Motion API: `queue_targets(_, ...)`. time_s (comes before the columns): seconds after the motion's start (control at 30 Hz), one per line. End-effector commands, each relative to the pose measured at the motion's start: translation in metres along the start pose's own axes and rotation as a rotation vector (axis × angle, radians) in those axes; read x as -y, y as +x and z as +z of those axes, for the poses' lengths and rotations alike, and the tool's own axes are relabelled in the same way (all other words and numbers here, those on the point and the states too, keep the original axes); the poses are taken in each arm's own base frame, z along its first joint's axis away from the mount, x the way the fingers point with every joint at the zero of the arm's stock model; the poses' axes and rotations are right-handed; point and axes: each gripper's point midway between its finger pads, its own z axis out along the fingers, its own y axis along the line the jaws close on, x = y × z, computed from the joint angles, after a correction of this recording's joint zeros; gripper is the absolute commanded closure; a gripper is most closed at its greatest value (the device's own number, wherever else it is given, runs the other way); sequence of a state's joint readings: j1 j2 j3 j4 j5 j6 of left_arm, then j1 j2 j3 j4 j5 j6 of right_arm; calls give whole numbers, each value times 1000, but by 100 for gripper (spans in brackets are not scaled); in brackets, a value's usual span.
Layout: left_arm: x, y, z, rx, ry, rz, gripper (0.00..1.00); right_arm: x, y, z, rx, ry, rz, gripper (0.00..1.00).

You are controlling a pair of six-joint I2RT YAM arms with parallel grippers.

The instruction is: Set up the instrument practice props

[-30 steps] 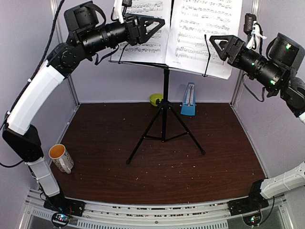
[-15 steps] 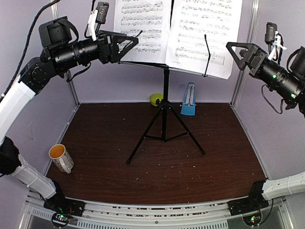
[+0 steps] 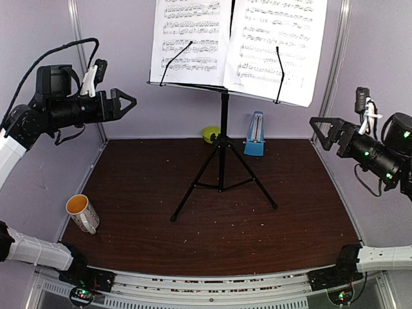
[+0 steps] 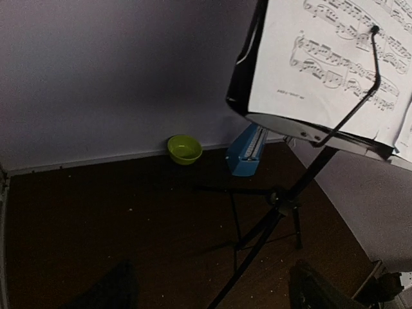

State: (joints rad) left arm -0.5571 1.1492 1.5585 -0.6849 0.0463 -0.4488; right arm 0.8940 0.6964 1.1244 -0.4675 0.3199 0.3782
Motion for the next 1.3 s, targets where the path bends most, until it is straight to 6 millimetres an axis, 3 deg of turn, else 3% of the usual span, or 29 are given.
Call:
queue_targets(0.0, -65, 43, -30, -137, -258, -136, 16, 16, 39, 12, -96, 75, 8, 1)
queue_targets(0.17, -104, 83, -47, -249, -408, -232, 12, 21, 69, 27, -162, 114, 21, 0)
queue_targets(0.33, -122, 116, -51, -334, -467, -270, 11, 24, 88, 35, -223, 139, 0, 0)
queue_targets(0.4, -121, 126, -47, -346, -443, -288, 12, 24, 94, 37, -239, 138, -9, 0)
queue_targets(0.5, -115, 132, -42, -338, -393, -313, 12, 29, 100, 40, -235, 139, -16, 0)
queue_targets(0.6, -105, 125, -39, -290, -333, -362, 12, 37, 105, 46, -249, 134, 1, 0)
queue_targets(0.7, -104, 119, -34, -241, -310, -367, 10, 58, 111, 57, -242, 179, 34, 0)
queue_targets(0.77, -102, 117, -28, -248, -300, -367, 10, 72, 111, 71, -232, 208, 82, 0)
queue_targets(0.93, -99, 112, -5, -279, -289, -328, 9, 106, 103, 126, -225, 317, 112, 0)
queue_targets(1.27, -103, 89, 52, -284, -249, -240, 7, 118, 77, 243, -193, 392, 54, 0)
